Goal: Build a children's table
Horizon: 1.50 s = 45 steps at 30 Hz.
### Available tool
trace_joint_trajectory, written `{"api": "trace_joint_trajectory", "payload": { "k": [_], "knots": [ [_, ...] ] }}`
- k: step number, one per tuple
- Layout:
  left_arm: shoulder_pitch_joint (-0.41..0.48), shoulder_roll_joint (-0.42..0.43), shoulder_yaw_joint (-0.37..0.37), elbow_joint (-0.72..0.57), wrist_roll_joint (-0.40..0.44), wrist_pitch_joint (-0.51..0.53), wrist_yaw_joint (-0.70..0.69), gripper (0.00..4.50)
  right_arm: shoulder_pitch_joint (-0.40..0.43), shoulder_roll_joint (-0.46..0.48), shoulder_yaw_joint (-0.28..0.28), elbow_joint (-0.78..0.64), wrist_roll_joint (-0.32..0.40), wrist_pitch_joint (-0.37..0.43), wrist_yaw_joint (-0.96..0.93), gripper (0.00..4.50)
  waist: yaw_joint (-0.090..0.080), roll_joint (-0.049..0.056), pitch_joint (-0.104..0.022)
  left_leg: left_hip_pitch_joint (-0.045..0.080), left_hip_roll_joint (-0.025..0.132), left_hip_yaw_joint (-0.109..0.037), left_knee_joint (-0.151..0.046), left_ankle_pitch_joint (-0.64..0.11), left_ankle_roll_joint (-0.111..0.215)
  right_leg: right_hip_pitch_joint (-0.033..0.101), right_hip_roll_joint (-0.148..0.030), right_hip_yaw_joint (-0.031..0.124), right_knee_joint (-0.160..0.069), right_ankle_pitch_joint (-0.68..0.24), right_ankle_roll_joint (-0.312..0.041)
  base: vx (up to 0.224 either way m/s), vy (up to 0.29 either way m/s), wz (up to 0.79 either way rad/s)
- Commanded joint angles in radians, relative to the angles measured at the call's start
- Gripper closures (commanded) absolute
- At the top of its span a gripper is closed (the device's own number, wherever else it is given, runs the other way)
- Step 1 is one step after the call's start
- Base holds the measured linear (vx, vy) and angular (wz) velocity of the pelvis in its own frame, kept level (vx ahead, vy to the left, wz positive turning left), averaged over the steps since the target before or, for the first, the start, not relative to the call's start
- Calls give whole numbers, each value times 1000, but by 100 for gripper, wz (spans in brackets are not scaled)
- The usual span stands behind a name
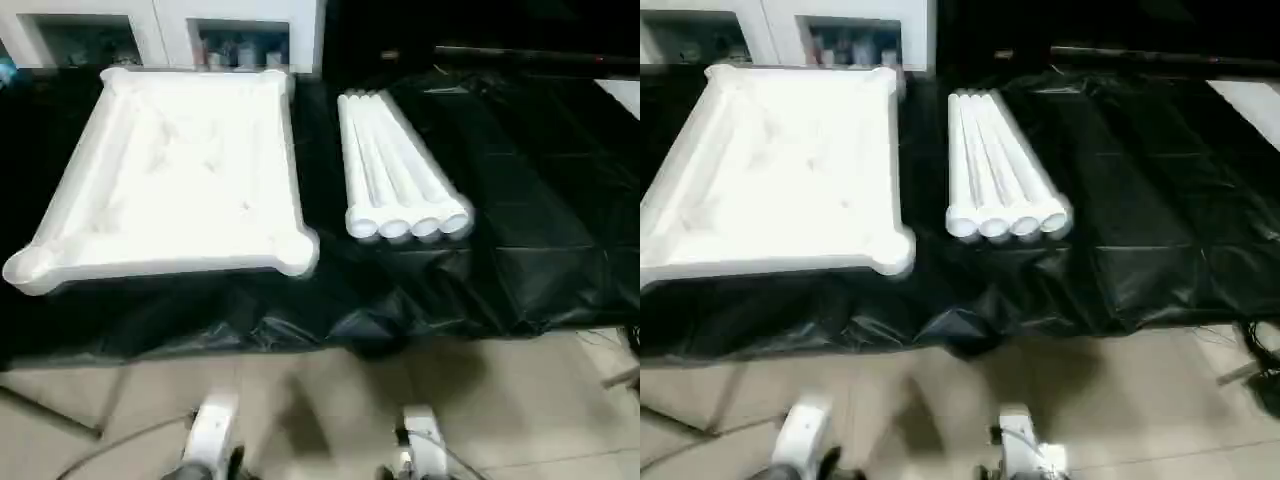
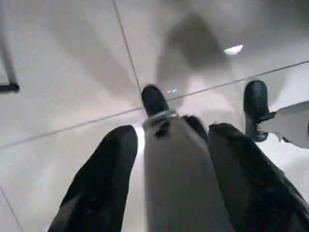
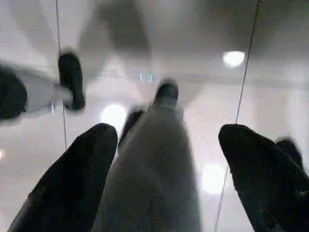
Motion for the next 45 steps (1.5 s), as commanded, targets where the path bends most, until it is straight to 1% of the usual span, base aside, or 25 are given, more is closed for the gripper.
{"api": "trace_joint_trajectory", "payload": {
  "k": [1, 2, 4, 5, 6, 7, 9, 12, 16, 17, 20, 23, 24, 26, 31, 34, 35, 37, 38, 39, 40, 41, 43, 44, 45],
  "knots": [
    [35, -7, 8, 37, 0, 20, 14, 178, 25, -3, 1, 31, -13, 8, -17, 75, 4, 2, -41, 14, 76, -32, -54, -55, 52, 19, -100, 41, -52, 187, -258, 0, 0, 0],
    [33, -8, 8, 37, 1, 17, 16, 178, 24, -2, -9, 31, -3, 10, -17, 75, 2, 0, -54, 9, 70, -30, -39, 36, 100, 26, -95, 38, -34, 384, -275, 0, 0, 0],
    [29, -7, 4, 35, 5, 9, 17, 178, 21, -3, -13, 31, 1, 11, -14, 75, -1, -4, -52, 8, 70, -29, -35, 56, 137, 22, -92, 33, -29, 497, -285, 0, 0, 0],
    [28, -7, 5, 34, 4, 7, 13, 178, 18, -6, -17, 29, 5, 12, -10, 75, 0, -2, -50, 6, 70, -30, -35, 42, 140, 22, -94, 32, -28, 492, -288, 0, 0, 0],
    [8, -10, 14, 65, 3, 0, 10, 178, 7, -10, -35, 35, 7, 13, -1, 75, 0, -5, -48, 8, 73, -29, -38, -11, 140, 20, -97, 33, -34, 435, -293, 0, 0, 0],
    [5, -10, 16, 70, 3, -1, 9, 178, 6, -10, -38, 36, 7, 13, 1, 75, 0, -2, -46, 11, 76, -30, -42, -62, 129, 18, -98, 34, -41, 346, -298, 0, 0, 0],
    [-12, -11, 24, 102, 7, -5, 13, 178, -5, -12, -52, 42, -6, 13, 7, 75, -1, 2, -37, 16, 83, -33, -55, -165, 80, 12, -97, 35, -56, 132, -301, 0, 0, 0],
    [-17, -9, 23, 111, 15, -13, 24, 178, -9, -11, -59, 42, -16, 2, 6, 75, -1, 4, -36, 18, 84, -35, -60, -212, 32, 9, -98, 40, -64, 32, -291, 0, 0, 0],
    [-23, -9, 46, 101, -5, -54, 36, 178, -16, -9, -59, 38, -20, -39, 23, 75, 1, 2, -38, 14, 80, -34, -54, -161, 50, 11, -99, 40, -59, 98, -286, 0, 0, 0],
    [-26, -7, 59, 99, -9, -92, 38, 178, -12, -2, -38, 30, -57, -109, -2, 75, 1, 2, -39, 12, 79, -33, -53, -148, 57, 12, -99, 40, -57, 115, -286, 0, 0, 0],
    [-25, 0, 87, 90, -31, -142, 27, 178, 6, 7, 14, 17, -126, -209, -70, 75, 2, 2, -42, 11, 78, -33, -48, -94, 81, 11, -97, 36, -49, 188, -290, 0, 0, 0],
    [-5, 32, 93, 53, -33, -217, 11, 178, 19, 11, -39, 0, -69, -252, 33, 75, 6, -6, -44, 10, 78, -31, -45, -99, 105, 14, -99, 36, -45, 226, -288, 0, 0, 0],
    [1, 43, 84, 47, -22, -228, 10, 178, 20, 10, -62, -7, -42, -252, 91, 75, 5, -3, -41, 9, 79, -32, -47, -127, 125, 12, -96, 36, -47, 209, -280, 0, 0, 0],
    [19, 69, 100, 39, -26, -224, 8, 178, 25, 2, -72, -18, -38, -269, 127, 75, 5, -4, -41, 9, 82, -34, -49, -126, 126, 13, -96, 35, -45, 197, -278, 0, 0, 0],
    [57, 83, 107, 19, -24, -281, -8, 178, 49, -6, -38, -32, -73, -319, 162, 75, 3, -3, -35, 12, 83, -32, -52, -143, 113, 6, -93, 35, -50, 149, -283, 0, 0, 0],
    [110, 79, 112, -71, -42, -358, -56, 178, 72, -14, -36, -79, -74, -394, 203, 75, 6, -5, -27, 12, 85, -32, -57, -194, 94, 2, -97, 39, -59, 71, -280, 0, 0, 0],
    [161, 74, 121, -166, -70, -382, -95, 178, 98, -24, -34, -150, -61, -427, 244, 75, 7, -6, -26, 13, 87, -33, -57, -197, 92, 2, -98, 39, -59, 66, -280, 0, 0, 0],
    [253, 71, 130, -337, -115, -404, -145, 178, 149, -44, -31, -274, -47, -454, 321, 75, 12, -12, -16, 3, 93, -35, -61, -207, 102, 4, -98, 40, -57, 78, -267, 0, 0, 0],
    [267, 73, 128, -360, -119, -402, -151, 178, 159, -48, -28, -294, -46, -454, 329, 75, 8, -13, -12, 3, 89, -32, -59, -188, 113, -1, -88, 39, -53, 112, -264, 0, 0, 0],
    [347, 83, 121, -489, -142, -390, -184, 178, 220, -72, -10, -408, -42, -455, 372, 75, 11, -16, -12, 2, 89, -32, -54, -172, 120, 3, -88, 40, -50, 143, -260, 0, 0, 0],
    [383, 90, 115, -544, -147, -392, -195, 178, 249, -84, -3, -463, -37, -452, 388, 75, 11, -17, -10, -3, 89, -30, -49, -129, 139, 1, -83, 39, -43, 232, -249, 0, 0, 0],
    [383, 90, 115, -544, -147, -392, -195, 178, 249, -84, -3, -463, -37, -452, 388, 75, 12, -17, -11, -3, 87, -30, -50, -121, 143, 0, -79, 37, -41, 257, -244, 0, 0, 0],
    [564, 136, 102, -796, -151, -400, -235, 178, 397, -149, 3, -730, 1, -409, 444, 75, 10, -22, 2, -4, 85, -30, -54, -166, 138, -3, -76, 37, -49, 234, -217, 0, 0, 0],
    [613, 148, 101, -863, -147, -402, -241, 178, 434, -165, -2, -796, 14, -390, 458, 75, 14, -23, 4, -5, 89, -33, -54, -177, 132, 1, -77, 40, -49, 232, -204, 0, 0, 0],
    [654, 154, 102, -920, -153, -389, -248, 178, 467, -180, -7, -852, 23, -375, 469, 75, 10, -25, 12, -5, 88, -33, -62, -211, 126, -4, -69, 39, -54, 205, -181, 0, 0, 0]
  ]
}}
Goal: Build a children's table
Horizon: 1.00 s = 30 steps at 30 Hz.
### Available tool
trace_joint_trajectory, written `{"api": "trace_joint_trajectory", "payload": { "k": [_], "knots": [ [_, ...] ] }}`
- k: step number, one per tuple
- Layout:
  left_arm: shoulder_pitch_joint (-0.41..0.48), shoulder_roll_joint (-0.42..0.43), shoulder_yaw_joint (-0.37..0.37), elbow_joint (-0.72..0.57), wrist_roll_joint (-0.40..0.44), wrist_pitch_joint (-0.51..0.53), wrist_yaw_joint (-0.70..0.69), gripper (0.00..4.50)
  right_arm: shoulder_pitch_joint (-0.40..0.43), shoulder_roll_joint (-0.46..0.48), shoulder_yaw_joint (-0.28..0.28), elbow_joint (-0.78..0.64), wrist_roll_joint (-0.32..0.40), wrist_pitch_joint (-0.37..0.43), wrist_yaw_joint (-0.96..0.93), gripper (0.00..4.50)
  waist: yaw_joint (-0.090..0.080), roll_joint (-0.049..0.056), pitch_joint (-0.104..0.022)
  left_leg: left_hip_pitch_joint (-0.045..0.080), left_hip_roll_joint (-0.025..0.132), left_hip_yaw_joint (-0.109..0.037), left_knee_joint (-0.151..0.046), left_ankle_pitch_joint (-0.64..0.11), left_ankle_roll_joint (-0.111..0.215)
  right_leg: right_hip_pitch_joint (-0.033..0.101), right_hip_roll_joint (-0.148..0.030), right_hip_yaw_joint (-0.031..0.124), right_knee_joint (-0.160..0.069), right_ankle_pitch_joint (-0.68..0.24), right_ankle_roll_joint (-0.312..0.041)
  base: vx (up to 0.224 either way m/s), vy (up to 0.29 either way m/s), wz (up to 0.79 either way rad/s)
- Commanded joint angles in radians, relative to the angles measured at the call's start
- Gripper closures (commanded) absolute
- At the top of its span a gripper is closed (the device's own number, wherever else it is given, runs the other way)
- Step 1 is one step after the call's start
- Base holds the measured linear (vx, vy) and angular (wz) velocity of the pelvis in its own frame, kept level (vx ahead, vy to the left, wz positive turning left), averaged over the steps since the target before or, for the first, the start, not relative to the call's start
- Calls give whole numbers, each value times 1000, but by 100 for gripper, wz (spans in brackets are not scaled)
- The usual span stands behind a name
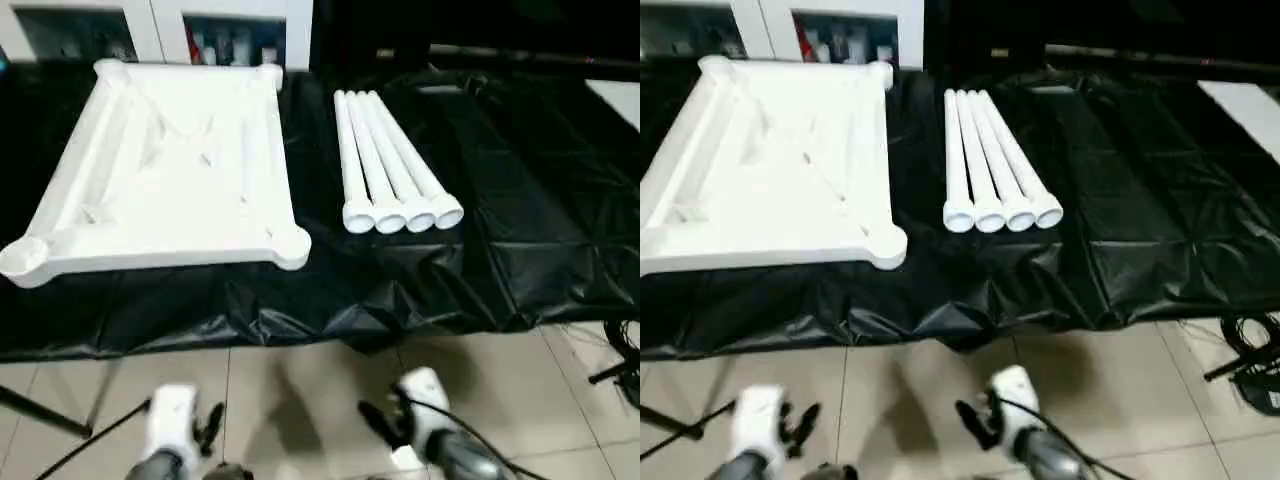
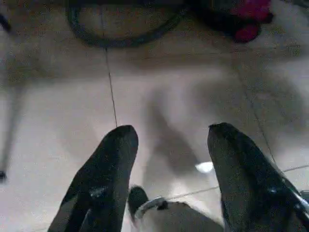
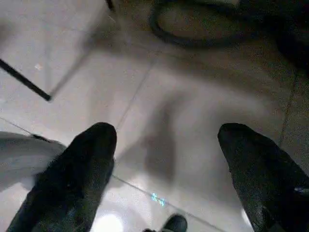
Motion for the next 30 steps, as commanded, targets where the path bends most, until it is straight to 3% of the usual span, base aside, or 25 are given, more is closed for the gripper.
{"api": "trace_joint_trajectory", "payload": {
  "k": [1, 2, 3, 4, 5, 7, 9, 12, 14, 16, 17, 19, 20, 21, 23, 24, 26, 27, 28, 29, 30],
  "knots": [
    [94, 17, -11, -150, 0, 25, -27, 178, 76, -47, -21, -160, 39, 62, 40, 75, 1, 9, -3, 19, 74, -32, -79, -274, 97, 11, -70, 43, -71, 123, -165, 0, 0, 0],
    [131, 25, -14, -191, 6, 31, -33, 178, 110, -62, -23, -215, 48, 80, 50, 75, 1, 7, 4, 19, 76, -33, -86, -314, 86, 7, -72, 45, -79, 46, -155, 0, 0, 0],
    [188, 39, -20, -251, 29, 21, -33, 178, 163, -86, -28, -298, 60, 98, 59, 75, 3, 5, 20, 24, 79, -36, -96, -403, 44, -4, -75, 53, -97, -168, -125, 0, 0, 0],
    [212, 44, -22, -279, 42, 17, -31, 178, 187, -97, -30, -335, 63, 106, 60, 75, 2, 4, 23, 26, 78, -35, -95, -421, 33, -8, -75, 56, -101, -216, -115, 0, 0, 0],
    [239, 44, -19, -314, 49, 13, -26, 178, 213, -107, -34, -375, 73, 117, 63, 75, 0, 3, 35, 29, 76, -38, -99, -466, 10, -19, -78, 62, -112, -324, -97, 0, 0, 0],
    [300, 32, 10, -422, 33, 14, -7, 178, 273, -134, -52, -479, 97, 130, 64, 75, 2, 6, 38, 28, 77, -45, -102, -458, -7, -20, -85, 67, -116, -368, -76, 0, 0, 0],
    [363, 22, 58, -577, -7, 45, 20, 178, 338, -162, -89, -628, 133, 147, 61, 75, 6, 2, 45, 25, 80, -44, -104, -423, -8, -16, -80, 66, -111, -288, -71, 0, 0, 0],
    [398, 18, 126, -722, -53, 98, 56, 178, 368, -176, -137, -804, 216, 230, 43, 75, 7, -2, 38, 26, 70, -40, -96, -358, -3, -8, -65, 58, -93, -111, -72, 0, 0, 0],
    [388, 23, 207, -803, -78, 144, 99, 178, 348, -189, -176, -929, 286, 318, 15, 75, 2, -8, 30, 19, 63, -43, -91, -276, 10, 4, -61, 50, -79, 4, -59, 0, 0, 0],
    [339, 40, 275, -811, -103, 157, 124, 178, 290, -186, -200, -967, 317, 354, -14, 75, 0, -6, 19, 29, 56, -41, -76, -198, 18, 4, -56, 48, -68, 141, -43, 0, 0, 0],
    [324, 47, 292, -811, -110, 160, 129, 178, 273, -185, -206, -973, 321, 361, -23, 75, 0, -12, 8, 33, 52, -40, -67, -157, 20, 7, -50, 44, -63, 201, -40, 0, 0, 0],
    [288, 61, 326, -815, -122, 171, 141, 178, 231, -183, -217, -986, 329, 379, -44, 75, -2, -9, 6, 34, 48, -39, -64, -130, 10, 7, -48, 41, -56, 250, -39, 0, 0, 0],
    [215, 87, 345, -850, -132, 213, 159, 178, 160, -176, -228, -972, 334, 399, -73, 75, -1, -15, -5, 36, 48, -40, -60, -121, 10, 15, -49, 40, -54, 262, -39, 0, 0, 0],
    [211, 89, 346, -852, -132, 216, 160, 178, 155, -176, -228, -971, 334, 401, -74, 75, 1, -8, -11, 40, 49, -40, -58, -108, 0, 13, -50, 39, -49, 273, -46, 0, 0, 0],
    [130, 115, 357, -884, -147, 272, 179, 178, 75, -170, -239, -956, 344, 432, -97, 75, 4, -6, -24, 41, 46, -39, -52, -71, -13, 18, -49, 36, -42, 295, -61, 0, 0, 0],
    [89, 128, 357, -893, -144, 301, 187, 178, 37, -168, -241, -947, 350, 451, -103, 75, 6, 1, -35, 43, 45, -40, -49, -62, -15, 21, -50, 35, -38, 300, -68, 0, 0, 0],
    [49, 136, 359, -901, -137, 324, 200, 178, 5, -169, -240, -936, 347, 462, -107, 75, 9, -3, -33, 38, 44, -37, -49, -55, -22, 22, -49, 35, -40, 292, -70, 0, 0, 0],
    [-42, 139, 352, -886, -121, 336, 231, 178, -69, -165, -236, -876, 330, 477, -120, 75, 9, -15, -49, 41, 44, -37, -45, -63, -26, 29, -50, 34, -38, 278, -71, 0, 0, 0],
    [-54, 139, 351, -883, -117, 336, 235, 178, -79, -164, -235, -868, 328, 478, -123, 75, 10, -8, -48, 41, 42, -38, -50, -93, -36, 24, -53, 32, -40, 205, -80, -51, 9, -1],
    [-141, 141, 325, -839, -43, 303, 269, 178, -154, -151, -235, -794, 293, 468, -162, 75, 13, -11, -49, 41, 44, -37, -51, -137, -50, 21, -58, 34, -45, 111, -86, 0, 0, 0],
    [-157, 140, 321, -829, -27, 296, 277, 178, -169, -145, -236, -783, 291, 465, -169, 75, 13, -8, -46, 40, 43, -36, -51, -155, -56, 16, -60, 36, -47, 70, -89, -88, -2, 0]
  ]
}}
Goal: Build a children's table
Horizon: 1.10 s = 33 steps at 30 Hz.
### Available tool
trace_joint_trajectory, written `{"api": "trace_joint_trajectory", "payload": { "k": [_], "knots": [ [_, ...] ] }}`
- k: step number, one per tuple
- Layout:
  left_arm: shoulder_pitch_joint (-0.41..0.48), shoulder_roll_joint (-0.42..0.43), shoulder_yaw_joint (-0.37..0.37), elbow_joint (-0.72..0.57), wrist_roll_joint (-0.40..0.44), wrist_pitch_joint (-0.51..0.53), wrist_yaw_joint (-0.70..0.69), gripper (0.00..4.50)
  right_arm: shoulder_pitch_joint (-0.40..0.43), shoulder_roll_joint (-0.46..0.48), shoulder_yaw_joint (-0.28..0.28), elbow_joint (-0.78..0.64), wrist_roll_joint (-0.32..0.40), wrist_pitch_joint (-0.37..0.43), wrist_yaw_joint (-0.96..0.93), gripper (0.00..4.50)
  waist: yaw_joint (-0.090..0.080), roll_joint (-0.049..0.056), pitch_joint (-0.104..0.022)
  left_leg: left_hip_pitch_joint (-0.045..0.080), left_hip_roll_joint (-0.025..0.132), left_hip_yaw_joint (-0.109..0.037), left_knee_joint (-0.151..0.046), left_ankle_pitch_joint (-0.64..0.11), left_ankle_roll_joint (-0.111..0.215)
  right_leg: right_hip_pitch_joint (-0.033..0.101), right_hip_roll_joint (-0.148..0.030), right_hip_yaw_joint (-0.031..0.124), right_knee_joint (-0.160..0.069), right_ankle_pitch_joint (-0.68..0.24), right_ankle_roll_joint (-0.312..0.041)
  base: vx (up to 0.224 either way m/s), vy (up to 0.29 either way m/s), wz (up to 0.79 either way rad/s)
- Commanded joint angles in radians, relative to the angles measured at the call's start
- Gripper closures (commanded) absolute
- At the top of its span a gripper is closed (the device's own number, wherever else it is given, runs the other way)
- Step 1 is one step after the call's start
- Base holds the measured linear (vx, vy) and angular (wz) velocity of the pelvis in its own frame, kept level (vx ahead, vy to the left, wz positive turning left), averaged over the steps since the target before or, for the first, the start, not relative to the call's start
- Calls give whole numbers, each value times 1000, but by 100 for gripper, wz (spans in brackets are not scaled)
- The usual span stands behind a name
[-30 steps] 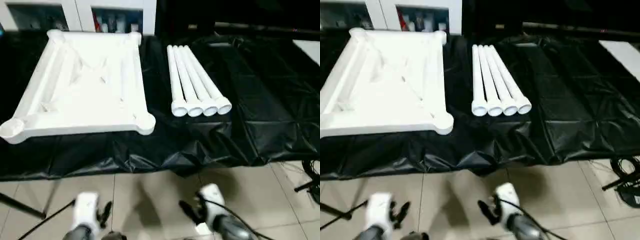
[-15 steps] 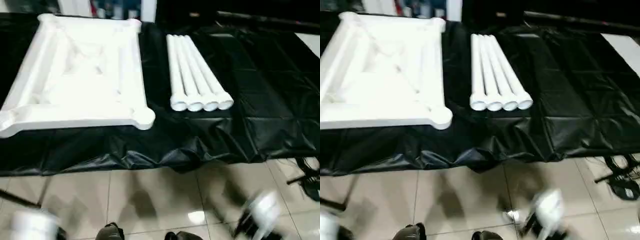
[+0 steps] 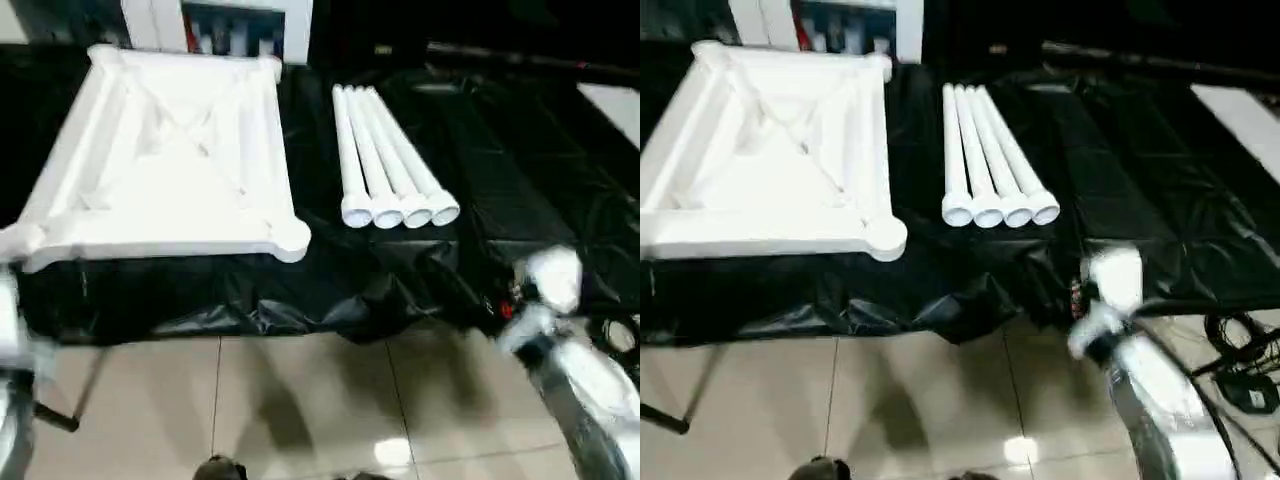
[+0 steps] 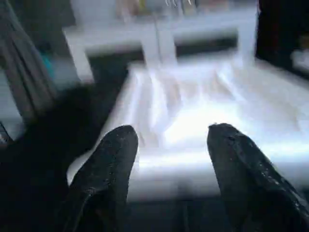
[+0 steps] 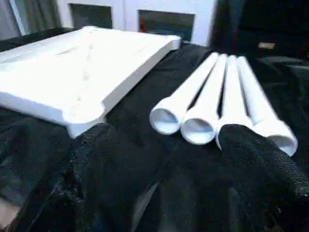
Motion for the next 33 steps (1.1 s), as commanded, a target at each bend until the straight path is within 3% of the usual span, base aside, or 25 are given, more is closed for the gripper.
{"api": "trace_joint_trajectory", "payload": {
  "k": [1, 2, 4, 5, 7, 8, 9, 11, 12, 13, 15, 16, 17, 18, 22, 23, 24, 25, 26, 27, 29, 30, 31, 32, 33],
  "knots": [
    [-34, 2, -28, 36, 71, -24, 40, 178, -36, 6, -22, 52, -27, -2, -39, 75, 4, 26, -57, 32, 42, -29, -75, -175, -49, 13, -64, 33, -70, 15, -101, -93, -5, 0],
    [-112, -10, -51, 65, 65, 14, 64, 178, -104, 36, -36, 115, -47, -28, -94, 75, 6, 22, -61, 33, 44, -29, -73, -194, -59, 12, -68, 35, -69, -41, -99, -129, -4, -3],
    [-174, -15, -87, 98, 49, 42, 52, 178, -151, 53, -40, 179, -63, -47, -121, 75, 6, 7, -69, 32, 43, -28, -73, -195, -70, 9, -68, 33, -71, -96, -96, -73, 0, -3],
    [-174, -15, -87, 98, 49, 42, 52, 178, -151, 53, -40, 179, -63, -47, -121, 75, 10, 11, -71, 33, 43, -28, -73, -199, -72, 7, -69, 34, -71, -105, -93, 0, 0, 0],
    [-277, -45, -160, 231, 70, -3, 22, 178, -204, 68, -6, 299, -118, -48, -153, 75, 12, 11, -76, 42, 40, -24, -72, -236, -83, -6, -64, 34, -78, -148, -87, -56, 0, 0],
    [-300, -64, -182, 289, 80, -27, 16, 178, -216, 73, 6, 332, -128, -45, -156, 75, 12, 10, -76, 39, 39, -26, -75, -247, -87, -6, -65, 34, -79, -160, -88, -83, 9, 0],
    [-319, -82, -207, 341, 98, -51, 11, 178, -226, 84, 7, 354, -115, -38, -149, 75, 17, 27, -79, 40, 39, -28, -77, -279, -99, -7, -67, 34, -83, -177, -86, -59, 10, 0],
    [-330, -95, -226, 373, 115, -65, 11, 178, -232, 88, 6, 368, -105, -35, -140, 75, 19, 10, -90, 27, 42, -33, -77, -252, -93, 8, -69, 31, -72, -101, -90, 0, 0, 0],
    [-352, -112, -252, 424, 155, -77, 29, 178, -246, 95, 7, 390, -108, -45, -139, 75, 22, 30, -96, 26, 42, -37, -75, -223, -94, 12, -70, 30, -63, -48, -95, 0, 0, 0],
    [-402, -131, -286, 487, 168, -69, 26, 178, -276, 113, 8, 421, -104, -28, -143, 75, 22, 44, -97, 30, 41, -34, -70, -199, -91, 5, -67, 29, -61, 17, -102, 0, 0, 0],
    [-428, -136, -300, 512, 168, -67, 18, 178, -290, 116, 15, 431, -109, -20, -143, 75, 19, 32, -99, 30, 35, -28, -67, -207, -83, 6, -61, 28, -64, 25, -118, 0, 0, 0],
    [-447, -136, -308, 527, 160, -73, 6, 178, -298, 119, 23, 439, -117, -27, -140, 75, 25, 37, -106, 27, 40, -29, -63, -174, -74, 12, -68, 29, -57, 59, -132, 0, 0, 0],
    [-465, -134, -318, 548, 160, -69, -2, 178, -298, 120, 29, 450, -126, -43, -134, 75, 27, 55, -103, 26, 38, -27, -62, -150, -69, 7, -65, 29, -56, 97, -142, 0, 0, 0],
    [-467, -129, -326, 553, 168, -68, -4, 178, -293, 119, 32, 453, -134, -56, -133, 75, 26, 47, -102, 23, 37, -25, -62, -149, -65, 8, -63, 29, -59, 100, -142, 0, 0, 0],
    [-435, -121, -352, 510, 182, -47, -30, 178, -254, 104, 26, 432, -148, -73, -127, 75, 29, 53, -106, 20, 38, -24, -61, -148, -43, 14, -66, 30, -58, 84, -157, 0, 0, 0],
    [-419, -123, -355, 489, 186, -40, -32, 178, -239, 102, 20, 418, -145, -67, -132, 75, 29, 61, -106, 24, 41, -25, -64, -184, -48, 15, -67, 29, -61, 46, -157, 0, 0, 0],
    [-407, -127, -357, 476, 189, -33, -33, 178, -227, 100, 18, 407, -146, -65, -134, 75, 28, 60, -103, 27, 43, -25, -68, -236, -53, 18, -66, 28, -66, -9, -154, 0, 0, 0],
    [-398, -138, -360, 468, 196, -21, -25, 178, -215, 99, 18, 399, -148, -60, -135, 75, 26, 64, -97, 45, 45, -25, -76, -378, -63, 15, -63, 23, -82, -175, -149, 0, 0, 0],
    [-398, -140, -361, 467, 196, -19, -22, 178, -214, 100, 18, 398, -149, -58, -134, 75, 23, 64, -94, 51, 43, -25, -78, -432, -62, 16, -60, 21, -90, -243, -146, 0, 0, 0],
    [-398, -144, -361, 467, 195, -17, -18, 178, -212, 100, 20, 397, -150, -57, -134, 75, 16, 61, -84, 73, 38, -24, -81, -548, -49, 18, -50, 11, -118, -418, -143, 0, 0, 0],
    [-396, -159, -365, 478, 193, -23, -5, 178, -213, 107, 30, 393, -159, -62, -134, 75, 14, 65, -74, 101, 33, -23, -78, -623, -41, 13, -47, -3, -142, -549, -135, 0, 0, 0],
    [-392, -166, -371, 488, 201, -26, 6, 178, -219, 112, 42, 392, -171, -75, -136, 75, 5, 57, -62, 121, 28, -29, -74, -665, -37, 25, -47, -25, -170, -668, -100, 0, 0, 0],
    [-392, -166, -371, 488, 201, -26, 6, 178, -219, 112, 42, 392, -171, -75, -136, 75, 5, 57, -62, 121, 28, -29, -74, -665, -37, 25, -47, -25, -170, -668, -100, 45, 28, -19],
    [-389, -171, -373, 486, 203, -24, 9, 178, -222, 111, 47, 391, -178, -84, -136, 75, 1, 62, -65, 114, 28, -33, -80, -649, -35, 49, -55, -34, -173, -673, -80, 0, 0, 0],
    [-386, -174, -375, 479, 205, -19, 11, 178, -226, 110, 51, 391, -181, -89, -131, 75, 27, 77, -71, 5, -1, -44, -87, -524, 38, 151, -116, -60, -191, -760, -12, 65, 48, 2]
  ]
}}
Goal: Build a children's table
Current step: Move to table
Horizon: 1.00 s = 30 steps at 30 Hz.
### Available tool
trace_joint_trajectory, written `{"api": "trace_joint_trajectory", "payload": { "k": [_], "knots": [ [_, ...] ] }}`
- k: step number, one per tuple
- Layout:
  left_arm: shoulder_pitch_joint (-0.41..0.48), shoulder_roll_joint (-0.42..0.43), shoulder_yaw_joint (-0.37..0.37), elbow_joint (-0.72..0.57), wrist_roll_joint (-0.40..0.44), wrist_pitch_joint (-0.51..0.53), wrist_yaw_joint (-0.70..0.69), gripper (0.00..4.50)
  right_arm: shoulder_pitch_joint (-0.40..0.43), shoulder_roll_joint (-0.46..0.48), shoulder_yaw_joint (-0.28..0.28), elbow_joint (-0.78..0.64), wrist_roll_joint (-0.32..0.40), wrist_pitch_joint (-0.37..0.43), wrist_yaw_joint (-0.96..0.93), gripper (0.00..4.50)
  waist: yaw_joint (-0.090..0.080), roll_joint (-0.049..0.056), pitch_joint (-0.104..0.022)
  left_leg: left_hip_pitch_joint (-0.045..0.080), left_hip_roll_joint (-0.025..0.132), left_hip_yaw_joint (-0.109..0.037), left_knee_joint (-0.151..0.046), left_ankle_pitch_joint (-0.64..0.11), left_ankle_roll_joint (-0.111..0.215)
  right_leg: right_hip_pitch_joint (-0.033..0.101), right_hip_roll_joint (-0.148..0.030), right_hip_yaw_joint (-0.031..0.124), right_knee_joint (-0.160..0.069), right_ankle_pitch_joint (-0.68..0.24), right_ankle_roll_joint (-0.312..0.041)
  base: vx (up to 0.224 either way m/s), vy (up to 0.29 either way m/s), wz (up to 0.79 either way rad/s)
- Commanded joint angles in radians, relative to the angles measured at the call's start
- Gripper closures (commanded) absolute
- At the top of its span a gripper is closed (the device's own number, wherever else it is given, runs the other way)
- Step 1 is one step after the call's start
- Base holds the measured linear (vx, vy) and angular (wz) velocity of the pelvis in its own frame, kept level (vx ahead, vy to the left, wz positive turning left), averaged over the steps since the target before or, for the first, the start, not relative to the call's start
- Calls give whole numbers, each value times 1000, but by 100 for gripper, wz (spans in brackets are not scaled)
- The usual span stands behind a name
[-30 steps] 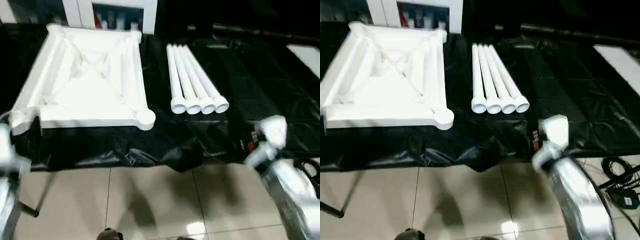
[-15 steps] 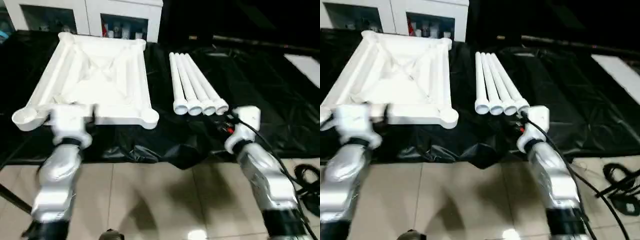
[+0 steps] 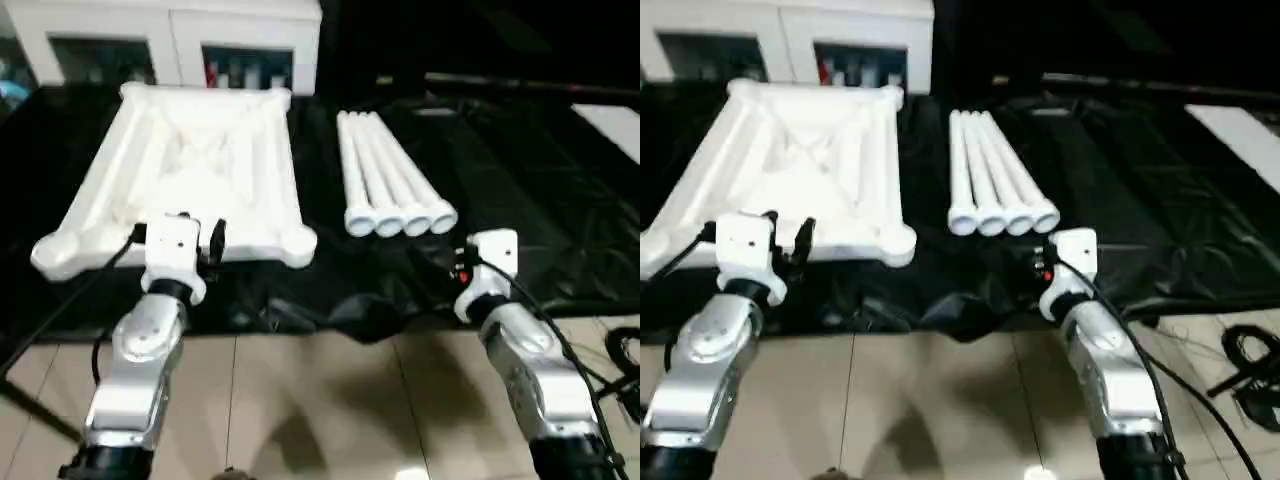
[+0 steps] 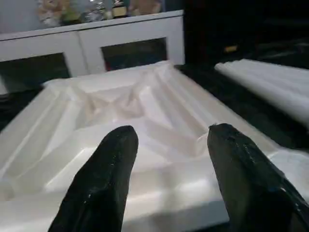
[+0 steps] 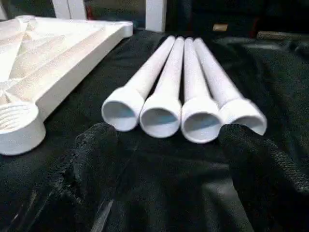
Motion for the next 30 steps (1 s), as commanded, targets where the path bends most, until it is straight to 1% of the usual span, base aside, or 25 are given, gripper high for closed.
{"api": "trace_joint_trajectory", "payload": {
  "k": [1, 4, 5, 6, 7, 8, 9, 10, 11, 12, 13, 14, 15, 17, 19, 20, 21, 22, 23, 25, 26, 27, 28, 29, 30],
  "knots": [
    [10, -12, -16, -19, 16, 15, 9, 178, -21, -6, 2, -23, -12, -10, 11, 75, 4, 5, -54, -68, -1, -20, -57, -384, 92, 95, -131, -7, -146, -798, -11, 80, 57, 31],
    [9, -17, -15, -26, 28, 27, 14, 178, -28, -4, 7, -23, -12, -3, 19, 75, -5, 18, -62, -75, -3, -29, -48, -244, 151, 123, -119, -62, -163, -644, -56, 124, 64, 52],
    [7, -14, -13, -23, 37, 27, 22, 178, -29, -5, 10, -22, -15, -2, 22, 75, -18, 25, -74, -42, -17, -53, -67, -173, 217, 126, -44, -92, -137, -417, -110, 194, 38, 66],
    [6, -17, -5, -23, 38, 27, 31, 178, -28, -6, 11, -21, -15, -2, 27, 75, -23, 29, -76, -11, -21, -77, -72, -140, 265, 112, -12, -100, -115, -341, -118, 194, 38, 66],
    [8, -18, 2, -26, 37, 32, 38, 178, -27, -8, 14, -21, -16, -1, 29, 75, -65, 34, -87, 104, 2, -187, -72, -67, 458, 16, 54, -102, -4, -245, -100, 253, 17, 71],
    [10, -18, 4, -30, 39, 35, 42, 178, -26, -10, 16, -21, -18, -1, 33, 75, -69, 41, -79, 149, 22, -235, -65, -94, 539, -45, 56, -82, 55, -280, -83, 235, -32, 58],
    [15, -16, 7, -39, 37, 37, 40, 178, -23, -11, 20, -25, -18, -1, 38, 75, -81, 23, -91, 178, 74, -332, -55, 124, 706, -140, 17, -3, 156, -268, -9, 235, -32, 58],
    [15, -16, 7, -39, 37, 37, 40, 178, -23, -11, 20, -25, -18, -1, 38, 75, -75, 19, -88, 169, 65, -338, -52, 161, 710, -158, 8, 24, 172, -248, 10, 181, -76, 43],
    [20, -13, 7, -47, 37, 40, 38, 178, -20, -12, 23, -29, -18, -2, 40, 75, -80, -2, -84, 124, 13, -337, -61, 135, 617, -155, -9, 87, 153, -147, 14, 146, -87, 50],
    [23, -9, 8, -56, 41, 43, 34, 178, -18, -9, 22, -32, -17, -3, 37, 75, -67, -19, -75, 76, -52, -310, -60, 71, 496, -116, -23, 130, 85, -83, 4, 146, -87, 50],
    [23, -6, 11, -64, 41, 48, 31, 178, -15, 0, 13, -36, -2, 5, 34, 75, -38, -73, -78, 41, -141, -151, 15, -117, 287, -12, -50, 222, -32, -70, 43, 140, -89, 78],
    [23, -6, 11, -64, 41, 48, 31, 178, -15, 0, 13, -36, -2, 5, 34, 75, -24, -92, -47, 3, -166, -103, 71, -187, 259, 14, -73, 261, -91, -228, 18, 181, -65, 58],
    [21, 1, 14, -70, 41, 52, 24, 178, -8, 8, 2, -46, 7, 14, 23, 75, 1, -65, -52, -57, -121, -103, 150, -130, 172, 87, -127, 305, -75, -339, -144, 181, -65, 58],
    [17, 6, 12, -69, 33, 51, 10, 178, 6, 10, -5, -59, 6, 19, 8, 75, 12, -46, -50, -78, -101, -108, 151, -63, 117, 104, -117, 276, -70, -246, -239, 176, -16, 12],
    [12, 6, 7, -66, 29, 50, -5, 178, 22, 10, -9, -73, 5, 23, -3, 75, 25, -2, -63, -95, -61, -102, 55, 71, 92, 120, -47, 191, -67, -126, -329, 160, 17, 9],
    [9, 4, 3, -65, 27, 49, -13, 178, 28, 11, -12, -79, 3, 27, -10, 75, 28, 17, -73, -79, -44, -101, 9, 118, 100, 114, -13, 155, -54, -93, -292, 92, 32, 2],
    [7, 3, -6, -63, 26, 48, -23, 178, 37, 12, -16, -88, 4, 30, -18, 75, 0, 73, -88, 30, 30, -158, -52, 122, 185, 15, 52, 63, 32, -72, -180, 183, 123, 8],
    [2, 1, -13, -59, 24, 49, -32, 178, 43, 13, -21, -94, 5, 33, -22, 75, -47, 72, -127, 158, 110, -261, -32, 177, 324, -125, 46, 30, 168, -187, -56, 206, 128, 8],
    [2, 1, -13, -59, 24, 49, -32, 178, 43, 13, -21, -94, 5, 33, -22, 75, -25, 77, -115, 130, 93, -254, -17, 218, 337, -133, 39, 32, 188, -179, -20, 206, 128, 8],
    [-2, -5, -39, -53, 15, 46, -61, 178, 60, 11, -31, -123, 4, 38, -25, 75, -15, 70, -98, 66, 49, -169, -46, 216, 312, -155, 37, 20, 210, -52, 71, 138, 98, 7],
    [-2, -6, -42, -53, 14, 46, -63, 178, 62, 11, -32, -126, 4, 40, -25, 75, -19, 65, -96, 62, 51, -162, -56, 176, 322, -158, 30, 23, 198, -22, 66, 151, 95, 4],
    [-3, -7, -47, -53, 13, 46, -68, 178, 66, 13, -38, -134, 9, 44, -27, 75, -35, 47, -81, 79, 72, -72, -80, -53, 276, -178, 0, 35, 133, 38, -15, 94, 34, -1],
    [-5, -8, -59, -51, 12, 43, -78, 178, 73, 11, -46, -154, 12, 53, -34, 75, -36, 20, -67, 71, 77, -43, -105, -191, 230, -157, -7, 33, 116, 46, -59, 108, -34, -22],
    [-10, -12, -66, -46, 7, 44, -89, 178, 79, 6, -56, -174, 17, 60, -39, 75, -19, -20, -60, 92, 30, 37, -77, -447, 137, -144, -13, 77, 14, -83, -141, 130, -103, -26],
    [-11, -12, -70, -43, 6, 38, -97, 178, 82, 2, -58, -184, 10, 62, -43, 75, -3, -42, -52, 103, -49, 78, 26, -496, 96, -154, -18, 147, -72, -366, -170, 130, -103, -26]
  ]
}}
